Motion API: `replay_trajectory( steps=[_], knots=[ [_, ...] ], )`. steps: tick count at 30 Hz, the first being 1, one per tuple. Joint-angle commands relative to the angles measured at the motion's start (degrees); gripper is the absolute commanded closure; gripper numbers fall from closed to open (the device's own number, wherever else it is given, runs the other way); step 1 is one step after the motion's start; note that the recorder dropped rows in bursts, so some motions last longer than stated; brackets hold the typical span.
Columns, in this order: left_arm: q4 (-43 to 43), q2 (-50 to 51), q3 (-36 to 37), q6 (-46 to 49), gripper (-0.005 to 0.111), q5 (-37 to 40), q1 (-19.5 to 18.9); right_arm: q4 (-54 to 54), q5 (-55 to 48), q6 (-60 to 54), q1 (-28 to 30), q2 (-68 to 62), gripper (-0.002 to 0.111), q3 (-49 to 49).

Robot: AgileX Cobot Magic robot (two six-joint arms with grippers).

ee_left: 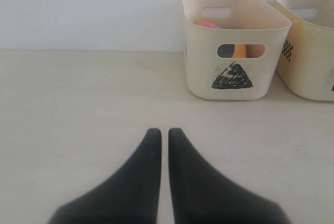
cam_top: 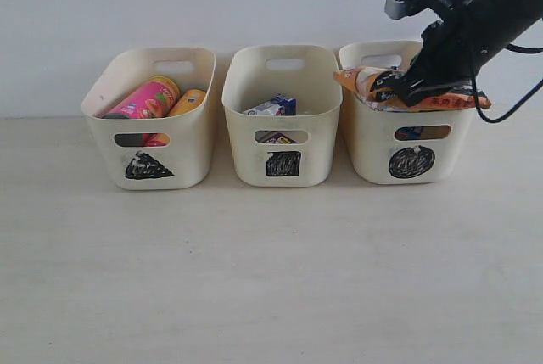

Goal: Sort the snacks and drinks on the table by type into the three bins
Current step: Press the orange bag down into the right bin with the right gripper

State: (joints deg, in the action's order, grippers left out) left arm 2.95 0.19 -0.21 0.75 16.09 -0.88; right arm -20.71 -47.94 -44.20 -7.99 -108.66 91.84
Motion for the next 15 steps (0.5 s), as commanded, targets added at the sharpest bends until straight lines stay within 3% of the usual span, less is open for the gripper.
replay_trajectory(
  steps=[1,6,15],
  knots=[
    [0.0,-0.2,0.2,0.3,0.102,-0.2,-0.2,1.2,12.4,6.4,0.1,-1.2,0.108,0.1],
    [0.0,-0.2,0.2,0.3,0.102,-0.2,-0.2,1.2,15.3,7.9,0.1,-3.0,0.108,0.1],
    [0.0,-0.2,0.2,0.3,0.102,-0.2,-0.2,1.7,10.6,10.1,0.1,1.5,0.108,0.1]
  ],
)
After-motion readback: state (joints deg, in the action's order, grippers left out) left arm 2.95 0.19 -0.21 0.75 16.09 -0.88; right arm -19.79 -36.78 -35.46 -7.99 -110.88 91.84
